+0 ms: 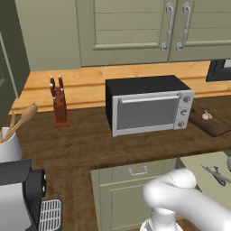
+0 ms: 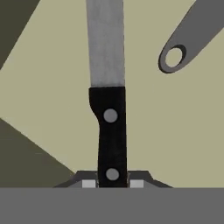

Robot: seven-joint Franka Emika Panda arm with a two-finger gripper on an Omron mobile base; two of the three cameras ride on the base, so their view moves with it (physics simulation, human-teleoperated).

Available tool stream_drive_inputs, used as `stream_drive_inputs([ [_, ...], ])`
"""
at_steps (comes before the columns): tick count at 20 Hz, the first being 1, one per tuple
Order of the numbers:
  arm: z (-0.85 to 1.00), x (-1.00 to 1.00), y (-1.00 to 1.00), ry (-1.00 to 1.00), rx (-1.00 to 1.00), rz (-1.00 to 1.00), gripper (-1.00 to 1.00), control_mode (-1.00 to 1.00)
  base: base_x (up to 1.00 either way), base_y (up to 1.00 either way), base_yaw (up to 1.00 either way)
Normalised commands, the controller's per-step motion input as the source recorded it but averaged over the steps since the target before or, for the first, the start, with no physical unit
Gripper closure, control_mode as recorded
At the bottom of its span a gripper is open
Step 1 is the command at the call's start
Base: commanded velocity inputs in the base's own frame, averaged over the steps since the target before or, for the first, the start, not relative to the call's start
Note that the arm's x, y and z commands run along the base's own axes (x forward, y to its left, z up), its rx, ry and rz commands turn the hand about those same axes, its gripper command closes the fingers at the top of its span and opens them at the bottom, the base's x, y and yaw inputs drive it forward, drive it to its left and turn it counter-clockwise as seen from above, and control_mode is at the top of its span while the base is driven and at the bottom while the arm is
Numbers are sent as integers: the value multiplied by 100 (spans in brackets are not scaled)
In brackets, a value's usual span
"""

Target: Place the appropriate cutting tool for cutting the garlic skin on the cutting board.

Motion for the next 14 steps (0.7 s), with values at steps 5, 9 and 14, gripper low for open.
stream_drive_inputs([
  [5, 100, -57, -10, 0, 0, 24, 100, -100, 0, 0, 0],
  [9, 100, -21, 0, 0, 0, 23, 100, -100, 0, 0, 0],
  [14, 100, 12, -23, -7, -1, 9, 100, -100, 0, 0, 0],
])
